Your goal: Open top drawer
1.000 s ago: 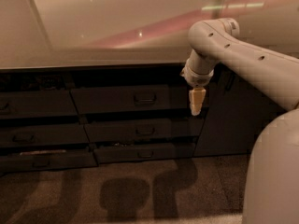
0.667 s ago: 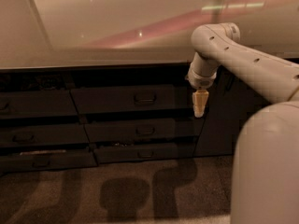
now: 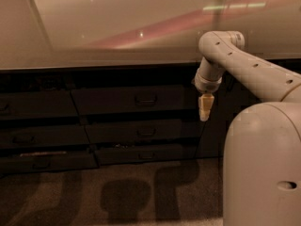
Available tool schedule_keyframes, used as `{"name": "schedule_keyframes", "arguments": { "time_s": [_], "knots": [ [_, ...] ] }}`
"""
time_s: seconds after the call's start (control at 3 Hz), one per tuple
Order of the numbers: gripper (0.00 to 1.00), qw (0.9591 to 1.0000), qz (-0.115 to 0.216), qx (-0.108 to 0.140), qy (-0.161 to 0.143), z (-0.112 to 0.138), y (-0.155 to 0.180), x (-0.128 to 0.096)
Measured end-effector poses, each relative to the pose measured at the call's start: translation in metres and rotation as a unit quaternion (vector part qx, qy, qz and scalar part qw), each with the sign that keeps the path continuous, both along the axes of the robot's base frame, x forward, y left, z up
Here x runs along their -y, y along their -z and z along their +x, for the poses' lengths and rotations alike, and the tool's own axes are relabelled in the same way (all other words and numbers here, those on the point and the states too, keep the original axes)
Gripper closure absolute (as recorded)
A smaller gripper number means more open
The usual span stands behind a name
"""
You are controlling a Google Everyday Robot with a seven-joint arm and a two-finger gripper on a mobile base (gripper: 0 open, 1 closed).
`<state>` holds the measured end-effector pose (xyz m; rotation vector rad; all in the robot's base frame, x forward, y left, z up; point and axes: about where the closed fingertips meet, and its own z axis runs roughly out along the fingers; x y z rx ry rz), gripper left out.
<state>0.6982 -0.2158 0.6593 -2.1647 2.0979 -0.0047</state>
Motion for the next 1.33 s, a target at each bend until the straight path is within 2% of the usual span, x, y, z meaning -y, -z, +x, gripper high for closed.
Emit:
{"name": "schedule_keyframes", "arguments": {
  "time_s": [0.33,0.67,1.0,1.33],
  "knots": [
    [0.00,0.9994,-0.028,-0.016,-0.010,0.008,0.012,-0.018],
    [0.00,0.9988,-0.040,-0.022,-0.018,0.011,0.014,-0.027],
    [0.00,0.9982,-0.047,-0.030,-0.023,0.008,0.014,-0.029],
    [0.19,0.9982,-0.047,-0.030,-0.023,0.008,0.014,-0.029]
  ]
}}
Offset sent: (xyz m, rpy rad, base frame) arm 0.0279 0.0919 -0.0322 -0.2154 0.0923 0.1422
